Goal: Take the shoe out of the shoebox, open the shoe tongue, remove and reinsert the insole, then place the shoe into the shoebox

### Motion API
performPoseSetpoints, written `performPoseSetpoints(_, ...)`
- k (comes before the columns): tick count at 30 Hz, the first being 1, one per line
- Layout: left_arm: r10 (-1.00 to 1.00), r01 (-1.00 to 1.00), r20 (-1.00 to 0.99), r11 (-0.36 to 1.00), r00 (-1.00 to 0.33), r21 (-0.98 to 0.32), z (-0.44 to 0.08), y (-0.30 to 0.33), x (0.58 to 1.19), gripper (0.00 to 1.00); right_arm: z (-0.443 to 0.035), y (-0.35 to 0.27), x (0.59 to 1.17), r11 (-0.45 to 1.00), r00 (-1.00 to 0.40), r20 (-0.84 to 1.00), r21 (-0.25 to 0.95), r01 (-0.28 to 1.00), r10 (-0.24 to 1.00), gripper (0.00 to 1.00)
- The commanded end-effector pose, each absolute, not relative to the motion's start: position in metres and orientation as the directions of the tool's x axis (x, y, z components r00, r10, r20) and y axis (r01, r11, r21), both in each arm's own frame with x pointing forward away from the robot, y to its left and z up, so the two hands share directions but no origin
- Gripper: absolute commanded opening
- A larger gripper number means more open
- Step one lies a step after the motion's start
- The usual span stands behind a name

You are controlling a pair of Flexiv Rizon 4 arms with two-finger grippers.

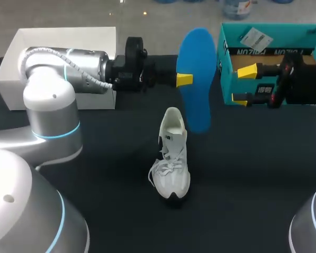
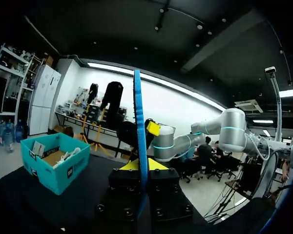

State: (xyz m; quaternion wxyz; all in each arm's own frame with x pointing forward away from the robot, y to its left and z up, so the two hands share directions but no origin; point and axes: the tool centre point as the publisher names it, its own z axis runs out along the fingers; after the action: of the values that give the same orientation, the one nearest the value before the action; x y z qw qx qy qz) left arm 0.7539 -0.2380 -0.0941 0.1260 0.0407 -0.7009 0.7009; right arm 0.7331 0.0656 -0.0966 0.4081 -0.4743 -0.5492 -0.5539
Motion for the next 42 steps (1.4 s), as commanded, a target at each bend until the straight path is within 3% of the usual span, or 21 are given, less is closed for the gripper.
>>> performPoseSetpoints(1,0.098,0.078,-0.074,0.034,-0.992,-0.996,-0.093,-0.238,0.753,0.0,-0.097,0.067,0.734,-0.064,-0.217,0.974,0.221,0.973,0.07,1.0)
performPoseSetpoints(4,0.098,0.078,-0.074,0.034,-0.992,-0.996,-0.093,-0.238,0.753,0.0,-0.097,0.067,0.734,-0.064,-0.217,0.974,0.221,0.973,0.07,1.0)
performPoseSetpoints(6,0.088,0.176,-0.176,-0.007,-0.98,-0.984,-0.092,-0.239,0.753,0.0,-0.097,0.067,0.734,-0.064,-0.217,0.974,0.221,0.973,0.07,1.0)
performPoseSetpoints(9,0.071,0.394,-0.391,0.038,-0.918,-0.918,-0.095,-0.24,0.754,0.0,-0.097,0.067,0.734,-0.064,-0.217,0.974,0.221,0.973,0.07,1.0)
performPoseSetpoints(14,0.026,0.537,-0.537,0.007,-0.844,-0.844,-0.095,-0.239,0.754,0.0,-0.097,0.067,0.734,-0.064,-0.217,0.974,0.221,0.973,0.07,1.0)
performPoseSetpoints(20,0.044,0.82,-0.818,0.027,-0.573,-0.572,-0.096,-0.237,0.753,0.0,-0.097,0.067,0.734,-0.064,-0.217,0.974,0.221,0.973,0.07,1.0)
performPoseSetpoints(26,0.065,0.923,-0.921,-0.011,-0.383,-0.385,-0.1,-0.237,0.752,0.0,-0.097,0.067,0.734,-0.064,-0.217,0.974,0.221,0.973,0.07,1.0)
performPoseSetpoints(28,0.114,0.857,-0.85,0.033,-0.514,-0.514,-0.102,-0.238,0.751,0.0,-0.097,0.067,0.734,-0.064,-0.217,0.974,0.221,0.973,0.07,1.0)
performPoseSetpoints(42,0.115,0.875,-0.869,0.013,-0.482,-0.483,-0.104,-0.238,0.751,0.0,-0.097,0.067,0.734,-0.064,-0.217,0.974,0.221,0.973,0.07,1.0)
